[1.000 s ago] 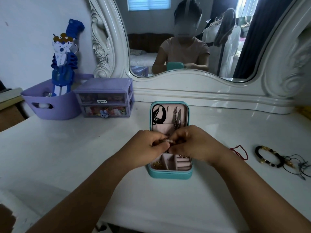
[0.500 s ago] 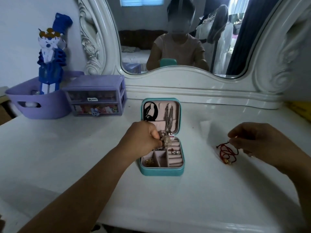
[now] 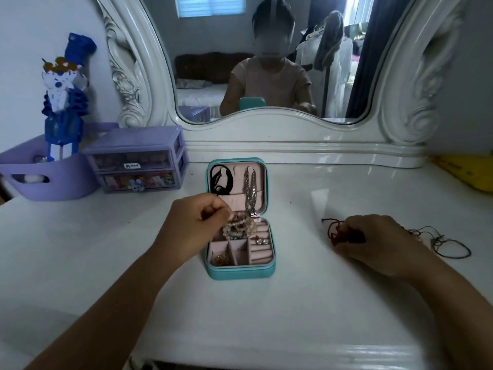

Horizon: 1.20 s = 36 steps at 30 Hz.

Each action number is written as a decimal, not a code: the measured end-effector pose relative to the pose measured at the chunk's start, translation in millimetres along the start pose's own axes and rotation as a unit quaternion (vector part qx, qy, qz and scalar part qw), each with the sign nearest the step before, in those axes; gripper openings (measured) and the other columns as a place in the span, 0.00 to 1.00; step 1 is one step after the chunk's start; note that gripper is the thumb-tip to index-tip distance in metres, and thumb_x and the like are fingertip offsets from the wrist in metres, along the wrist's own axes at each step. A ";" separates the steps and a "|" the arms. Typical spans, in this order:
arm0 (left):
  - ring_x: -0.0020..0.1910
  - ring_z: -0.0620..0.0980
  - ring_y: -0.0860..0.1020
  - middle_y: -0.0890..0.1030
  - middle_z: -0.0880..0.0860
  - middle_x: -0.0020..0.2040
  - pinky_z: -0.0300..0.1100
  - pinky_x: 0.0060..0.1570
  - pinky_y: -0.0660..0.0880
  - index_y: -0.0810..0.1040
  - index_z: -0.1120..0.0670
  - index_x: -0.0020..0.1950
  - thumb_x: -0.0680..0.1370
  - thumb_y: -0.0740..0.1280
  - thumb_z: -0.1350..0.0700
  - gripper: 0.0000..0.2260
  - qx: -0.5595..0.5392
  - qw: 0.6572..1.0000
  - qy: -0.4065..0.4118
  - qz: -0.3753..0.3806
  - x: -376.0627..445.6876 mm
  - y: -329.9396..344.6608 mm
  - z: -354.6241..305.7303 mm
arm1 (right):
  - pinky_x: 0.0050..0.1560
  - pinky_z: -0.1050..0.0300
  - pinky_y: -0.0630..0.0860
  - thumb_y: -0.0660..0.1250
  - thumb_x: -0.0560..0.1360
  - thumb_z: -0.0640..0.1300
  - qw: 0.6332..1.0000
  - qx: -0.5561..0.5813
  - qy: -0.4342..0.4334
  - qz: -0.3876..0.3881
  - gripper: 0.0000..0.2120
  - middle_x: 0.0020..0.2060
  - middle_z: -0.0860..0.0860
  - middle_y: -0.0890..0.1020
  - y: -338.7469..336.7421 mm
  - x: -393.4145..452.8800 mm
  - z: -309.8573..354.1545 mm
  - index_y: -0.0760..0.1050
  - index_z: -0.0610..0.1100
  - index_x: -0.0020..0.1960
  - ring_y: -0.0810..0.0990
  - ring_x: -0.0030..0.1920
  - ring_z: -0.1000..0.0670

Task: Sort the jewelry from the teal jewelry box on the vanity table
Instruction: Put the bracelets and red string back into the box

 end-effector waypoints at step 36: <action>0.26 0.50 0.75 0.81 0.47 0.34 0.36 0.30 0.71 0.79 0.49 0.41 0.70 0.65 0.59 0.06 -0.108 0.990 0.089 0.000 -18.3 -1.3 17.0 | 0.35 0.57 0.73 0.66 0.68 0.42 0.974 0.011 -0.197 0.109 0.05 0.33 0.46 0.79 40.5 12.6 160.1 0.78 0.41 0.39 0.78 0.36 0.47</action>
Point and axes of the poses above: each hand's wrist, its own x-axis towards the middle knuckle, its own y-axis out of the palm, z = x × y, the point moved 6 cm from there along x, towards the middle knuckle
